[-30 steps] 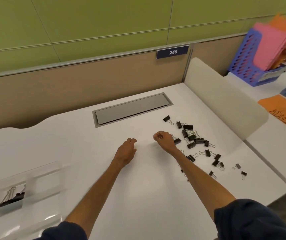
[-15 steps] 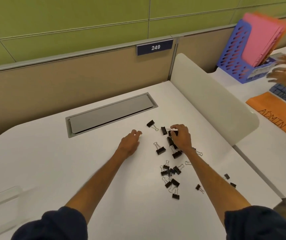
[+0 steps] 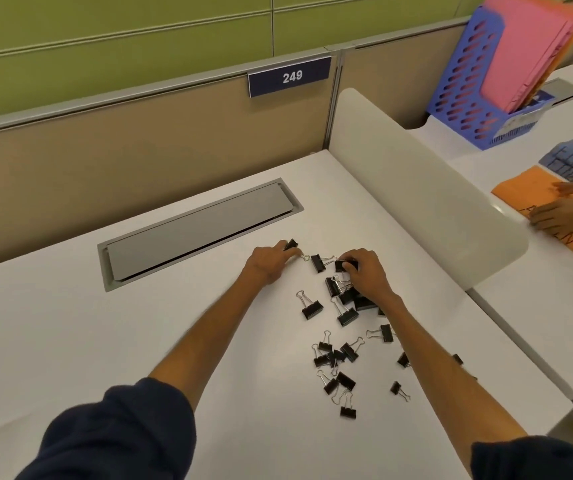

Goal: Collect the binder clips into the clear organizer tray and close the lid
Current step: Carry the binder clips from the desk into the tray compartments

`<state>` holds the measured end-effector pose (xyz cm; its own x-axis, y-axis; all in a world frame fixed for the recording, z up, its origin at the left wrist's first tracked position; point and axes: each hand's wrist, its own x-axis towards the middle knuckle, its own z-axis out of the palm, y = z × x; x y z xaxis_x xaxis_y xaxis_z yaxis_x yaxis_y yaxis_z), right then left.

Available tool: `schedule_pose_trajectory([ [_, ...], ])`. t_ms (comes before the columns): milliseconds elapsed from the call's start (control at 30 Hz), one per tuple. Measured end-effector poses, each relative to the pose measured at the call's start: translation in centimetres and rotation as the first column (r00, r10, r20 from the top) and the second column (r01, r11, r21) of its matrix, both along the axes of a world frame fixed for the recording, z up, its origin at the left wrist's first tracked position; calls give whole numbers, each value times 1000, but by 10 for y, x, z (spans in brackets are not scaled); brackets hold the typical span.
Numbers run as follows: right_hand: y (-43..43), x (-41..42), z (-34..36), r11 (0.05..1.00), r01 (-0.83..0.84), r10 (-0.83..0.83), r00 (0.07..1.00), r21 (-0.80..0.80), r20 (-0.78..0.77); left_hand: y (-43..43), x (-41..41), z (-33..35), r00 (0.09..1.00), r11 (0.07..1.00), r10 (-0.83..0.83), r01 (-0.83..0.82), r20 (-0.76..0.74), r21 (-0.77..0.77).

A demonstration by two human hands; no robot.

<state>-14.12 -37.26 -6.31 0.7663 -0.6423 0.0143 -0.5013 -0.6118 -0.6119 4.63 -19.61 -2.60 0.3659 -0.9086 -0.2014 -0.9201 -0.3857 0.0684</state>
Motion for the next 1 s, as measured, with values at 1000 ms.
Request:
schedule_pose_trajectory([
  [1000,-30,-41,22,915,-290,182,917,-280,-355,17,-18,-13,964,972,157,-189,-213,-139],
])
